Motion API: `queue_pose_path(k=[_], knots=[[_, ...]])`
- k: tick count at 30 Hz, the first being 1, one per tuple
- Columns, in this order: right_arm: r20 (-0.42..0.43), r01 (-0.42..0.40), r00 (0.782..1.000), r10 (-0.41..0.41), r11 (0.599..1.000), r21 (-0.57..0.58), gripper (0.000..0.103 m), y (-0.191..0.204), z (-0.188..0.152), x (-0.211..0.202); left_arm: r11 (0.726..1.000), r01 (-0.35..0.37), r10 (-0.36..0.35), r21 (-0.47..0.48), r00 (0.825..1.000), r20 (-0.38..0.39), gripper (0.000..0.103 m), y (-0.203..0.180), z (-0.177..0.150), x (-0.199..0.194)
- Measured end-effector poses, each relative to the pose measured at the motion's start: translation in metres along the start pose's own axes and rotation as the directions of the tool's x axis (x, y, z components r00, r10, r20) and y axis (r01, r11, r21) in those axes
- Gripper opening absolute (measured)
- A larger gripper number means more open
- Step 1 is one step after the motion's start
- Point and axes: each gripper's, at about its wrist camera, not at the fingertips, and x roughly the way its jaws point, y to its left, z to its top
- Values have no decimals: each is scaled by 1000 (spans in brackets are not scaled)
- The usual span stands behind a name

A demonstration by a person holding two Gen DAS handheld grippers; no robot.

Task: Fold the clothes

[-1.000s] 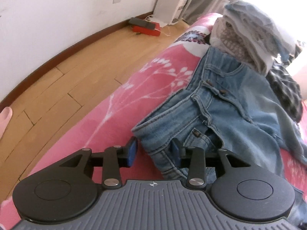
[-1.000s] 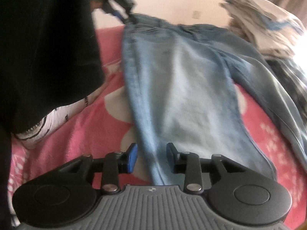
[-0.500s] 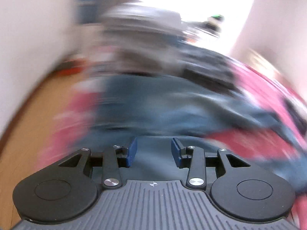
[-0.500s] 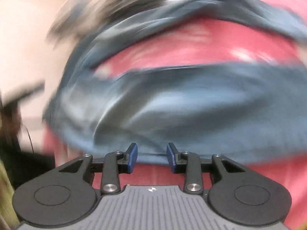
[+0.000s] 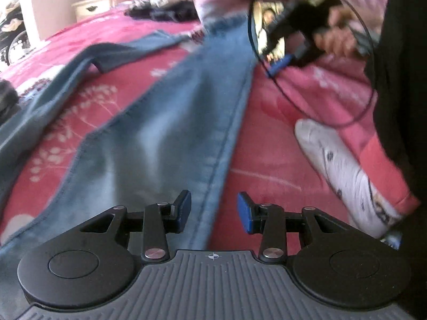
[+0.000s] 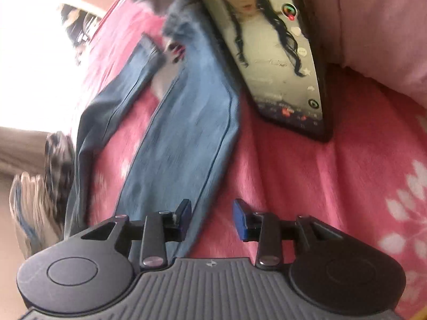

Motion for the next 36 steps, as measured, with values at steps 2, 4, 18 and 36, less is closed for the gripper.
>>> queue_pose_path(k=[2, 4, 18, 36], knots=[[7, 17, 1000, -16, 1000, -7, 33, 5, 1, 10, 999, -32, 32, 26, 999, -14, 38, -9, -5, 5], [23, 37, 999, -36, 998, -52, 29, 14, -2, 14, 994, -85, 87, 65, 996, -27, 35, -18, -7, 10], [233, 329, 940, -250, 847, -417, 3, 60, -30, -8, 998, -59, 58, -35, 998, -10, 1, -8, 1, 14], [427, 502, 865, -265, 498, -707, 27, 109, -66, -33, 904, 62, -6, -423, 991, 132, 21, 72, -1, -18]])
